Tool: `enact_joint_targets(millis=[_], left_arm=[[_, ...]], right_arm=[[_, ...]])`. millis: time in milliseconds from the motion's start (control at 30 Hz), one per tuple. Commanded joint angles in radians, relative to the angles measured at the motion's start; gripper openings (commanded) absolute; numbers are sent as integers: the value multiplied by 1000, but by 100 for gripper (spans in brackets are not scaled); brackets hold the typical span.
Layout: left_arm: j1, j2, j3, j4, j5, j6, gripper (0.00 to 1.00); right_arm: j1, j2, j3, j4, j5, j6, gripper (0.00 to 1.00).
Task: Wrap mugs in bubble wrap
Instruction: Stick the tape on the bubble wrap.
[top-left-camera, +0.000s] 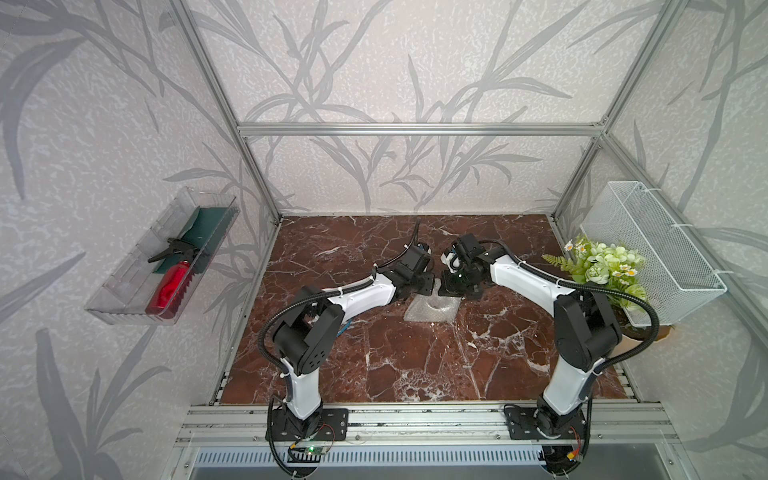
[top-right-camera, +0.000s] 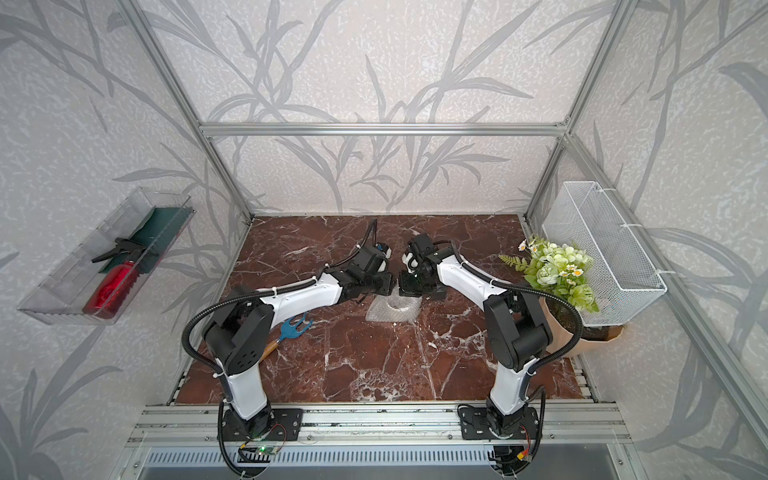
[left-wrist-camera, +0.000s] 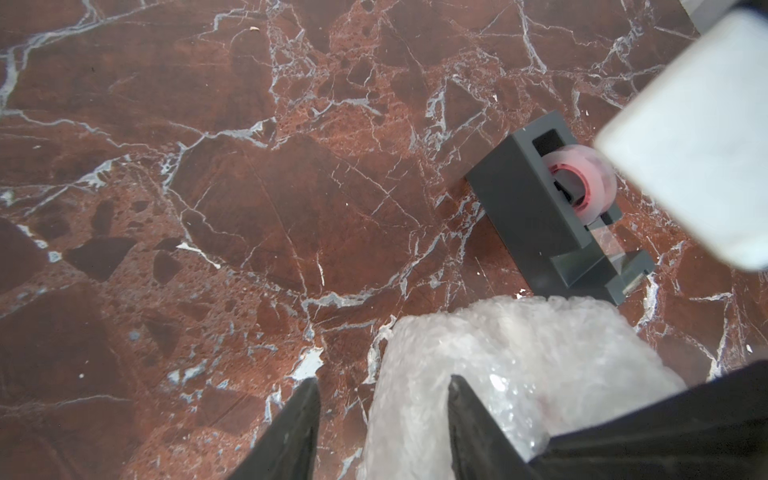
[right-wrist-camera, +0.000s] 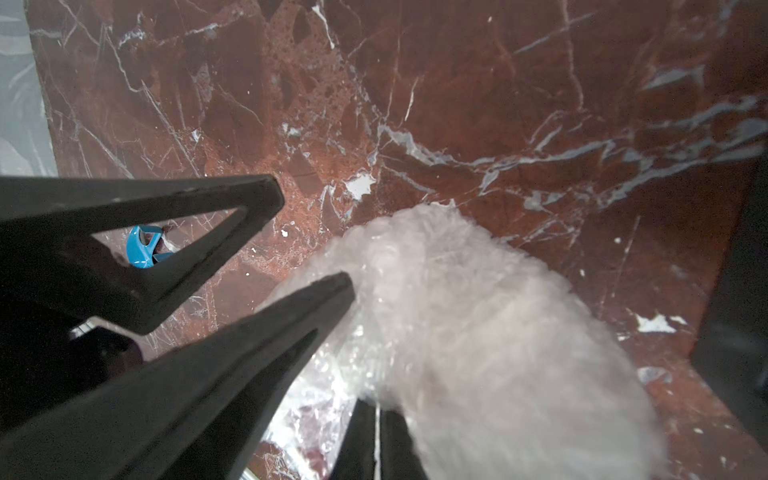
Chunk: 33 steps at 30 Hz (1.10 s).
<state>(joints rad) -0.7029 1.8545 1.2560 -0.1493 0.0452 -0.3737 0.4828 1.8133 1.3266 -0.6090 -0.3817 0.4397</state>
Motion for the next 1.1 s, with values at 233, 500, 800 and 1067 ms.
enact_joint_targets(millis=[233,500,800,1067], left_arm=[[-14,16,13,-67,-26,22,50],[-14,-37,40,-78,-57,34,57],[-10,-93,27,-49,-59,26,64],[45,-203,1,-66,-74,1,82]], right_arm=[[-12,41,-23,6,38,-5,7],[-11,33,-26,1,32,-7,7],[-10,-19,-47,20,-24,3,13],[-13,-178,-22,-57,-55,-16,42]])
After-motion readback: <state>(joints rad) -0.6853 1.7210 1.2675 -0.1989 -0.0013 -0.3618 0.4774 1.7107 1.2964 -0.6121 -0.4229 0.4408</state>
